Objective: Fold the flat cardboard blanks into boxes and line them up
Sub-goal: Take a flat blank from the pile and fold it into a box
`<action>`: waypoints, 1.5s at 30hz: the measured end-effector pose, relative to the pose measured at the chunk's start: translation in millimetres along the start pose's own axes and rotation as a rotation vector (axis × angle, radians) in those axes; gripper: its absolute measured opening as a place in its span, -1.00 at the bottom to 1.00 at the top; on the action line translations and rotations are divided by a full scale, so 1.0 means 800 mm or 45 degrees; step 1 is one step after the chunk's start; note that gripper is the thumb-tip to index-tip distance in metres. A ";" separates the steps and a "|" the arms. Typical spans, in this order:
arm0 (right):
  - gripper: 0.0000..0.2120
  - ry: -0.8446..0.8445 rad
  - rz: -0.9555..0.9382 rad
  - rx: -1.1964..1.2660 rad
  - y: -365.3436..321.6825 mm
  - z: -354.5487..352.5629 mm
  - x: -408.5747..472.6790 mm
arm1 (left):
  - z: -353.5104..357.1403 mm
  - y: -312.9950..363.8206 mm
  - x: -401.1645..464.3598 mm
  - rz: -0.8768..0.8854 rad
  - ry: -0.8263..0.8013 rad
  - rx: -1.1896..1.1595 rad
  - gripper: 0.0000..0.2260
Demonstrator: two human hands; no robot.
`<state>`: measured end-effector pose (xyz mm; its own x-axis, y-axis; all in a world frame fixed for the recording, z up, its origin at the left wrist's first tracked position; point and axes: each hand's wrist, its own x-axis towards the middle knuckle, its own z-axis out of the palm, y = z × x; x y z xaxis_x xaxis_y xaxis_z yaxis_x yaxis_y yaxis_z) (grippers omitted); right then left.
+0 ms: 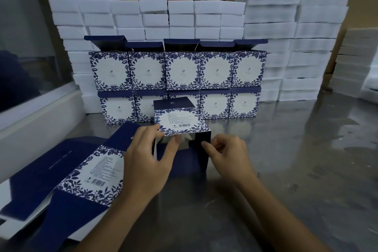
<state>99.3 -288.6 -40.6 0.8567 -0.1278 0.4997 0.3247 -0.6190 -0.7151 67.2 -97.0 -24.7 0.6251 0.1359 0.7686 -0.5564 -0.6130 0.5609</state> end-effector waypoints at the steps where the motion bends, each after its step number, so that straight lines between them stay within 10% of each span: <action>1: -0.69 -0.002 0.002 0.012 0.001 0.000 0.001 | 0.000 0.000 0.000 0.003 -0.007 0.013 -0.57; 12: -0.76 -0.384 0.091 -0.276 0.010 0.000 -0.003 | -0.003 -0.002 0.001 0.006 -0.020 0.024 -0.60; 16: -0.24 -0.289 -0.083 0.129 -0.001 0.002 -0.014 | -0.003 -0.003 0.000 0.020 -0.052 0.033 -0.54; 22: -0.84 0.125 -0.275 0.318 -0.024 0.001 -0.010 | -0.005 -0.009 -0.002 0.036 -0.150 -0.223 -0.59; 45: -0.69 0.304 -0.230 0.363 -0.032 -0.007 -0.010 | 0.006 -0.048 -0.010 0.055 -0.460 0.364 -0.61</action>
<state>81.8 -276.2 -23.4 0.6697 -0.2338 0.7049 0.5881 -0.4126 -0.6956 86.0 -78.0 -53.4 0.7836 -0.1437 0.6044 -0.4448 -0.8089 0.3844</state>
